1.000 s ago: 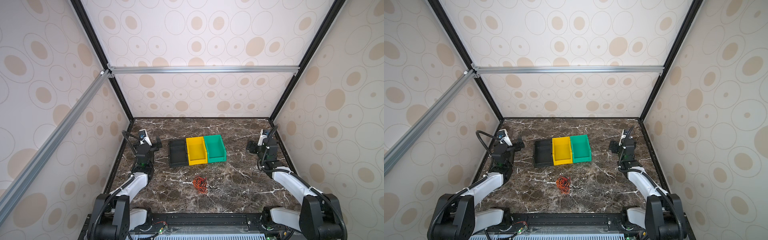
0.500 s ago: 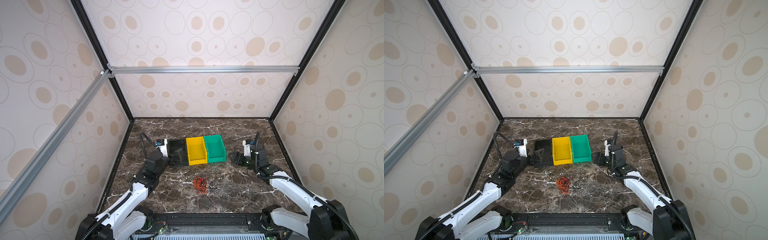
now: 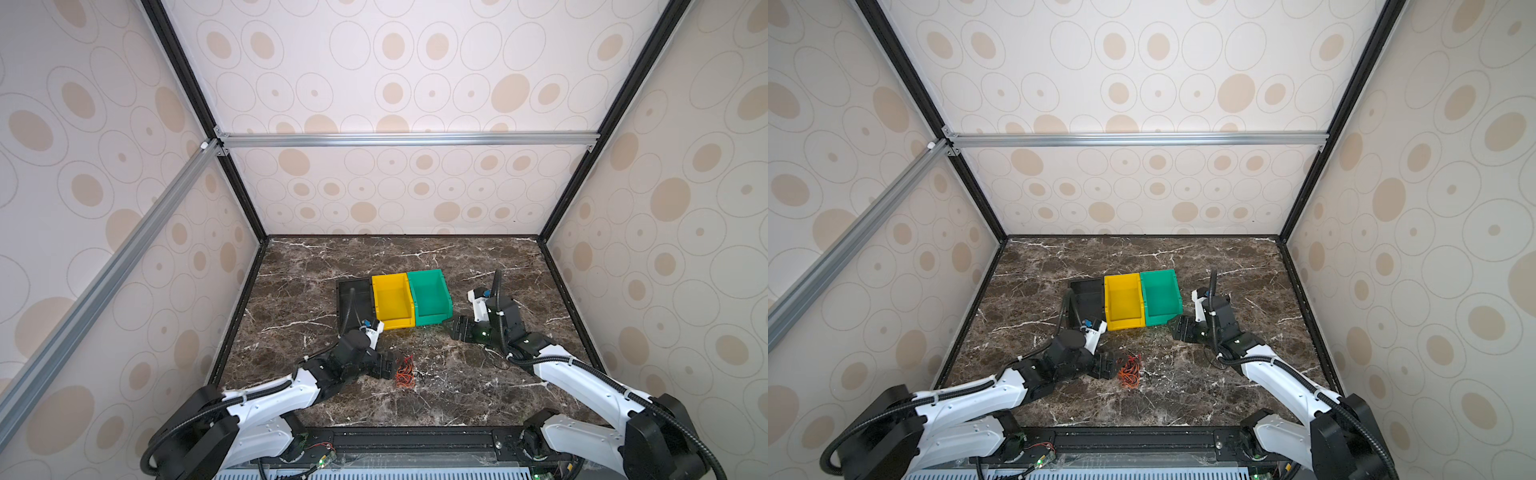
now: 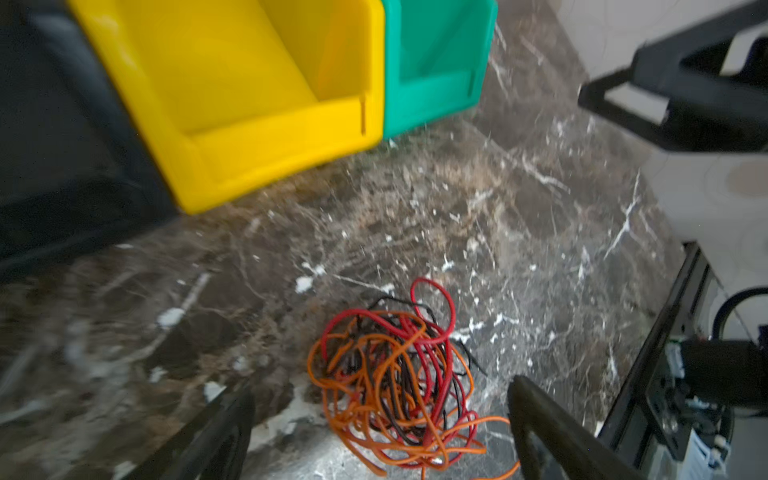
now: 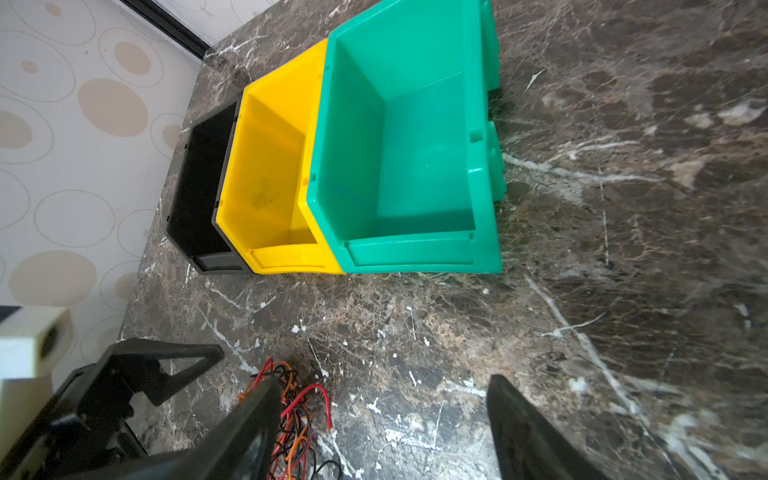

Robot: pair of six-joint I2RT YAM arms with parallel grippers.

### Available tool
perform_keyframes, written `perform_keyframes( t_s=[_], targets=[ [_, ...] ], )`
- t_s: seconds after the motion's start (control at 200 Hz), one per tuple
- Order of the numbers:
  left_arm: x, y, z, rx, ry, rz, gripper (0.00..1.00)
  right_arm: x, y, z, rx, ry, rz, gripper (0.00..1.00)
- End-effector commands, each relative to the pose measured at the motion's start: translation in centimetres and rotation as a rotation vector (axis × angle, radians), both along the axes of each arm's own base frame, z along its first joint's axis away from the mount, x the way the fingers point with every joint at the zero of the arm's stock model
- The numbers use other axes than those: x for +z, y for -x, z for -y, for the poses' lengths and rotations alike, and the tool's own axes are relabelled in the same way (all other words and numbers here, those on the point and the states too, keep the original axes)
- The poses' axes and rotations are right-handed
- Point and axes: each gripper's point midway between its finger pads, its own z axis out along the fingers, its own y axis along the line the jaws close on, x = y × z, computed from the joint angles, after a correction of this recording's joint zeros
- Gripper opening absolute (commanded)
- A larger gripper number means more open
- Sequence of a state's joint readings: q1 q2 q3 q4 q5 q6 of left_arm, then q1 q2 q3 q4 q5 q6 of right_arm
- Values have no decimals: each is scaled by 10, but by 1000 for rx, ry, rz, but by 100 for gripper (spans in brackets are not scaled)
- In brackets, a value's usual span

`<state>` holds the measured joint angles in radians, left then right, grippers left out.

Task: Untangle the cables
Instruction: 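Move the left gripper down onto the tangled wires while the right gripper approaches them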

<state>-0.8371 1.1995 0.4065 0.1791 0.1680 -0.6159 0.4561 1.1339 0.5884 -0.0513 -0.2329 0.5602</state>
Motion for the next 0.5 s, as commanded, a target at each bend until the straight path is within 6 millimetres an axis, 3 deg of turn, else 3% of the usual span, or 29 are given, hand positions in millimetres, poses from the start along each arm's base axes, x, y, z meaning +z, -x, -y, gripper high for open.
perform_keyframes(
  t_s=[0.0, 0.095, 0.22, 0.285, 0.405, 0.495],
  targets=[
    [6, -1, 23, -63, -7, 16, 92, -4, 5, -6, 22, -1, -24, 79],
    [-7, -3, 26, -70, -59, -2, 90, -7, 8, -8, 36, 3, -33, 79],
    [-18, -5, 35, -96, -79, -26, 80, -15, 12, -9, 43, 13, -51, 78],
    [-26, -6, 37, -102, -99, -39, 70, -18, 13, -10, 50, 17, -62, 78],
    [-35, -11, 38, -90, -126, -44, 43, -22, 14, -12, 61, 19, -73, 77],
    [-33, -16, 41, -74, -122, -37, 37, -23, 16, -15, 75, 16, -85, 77]
  ],
)
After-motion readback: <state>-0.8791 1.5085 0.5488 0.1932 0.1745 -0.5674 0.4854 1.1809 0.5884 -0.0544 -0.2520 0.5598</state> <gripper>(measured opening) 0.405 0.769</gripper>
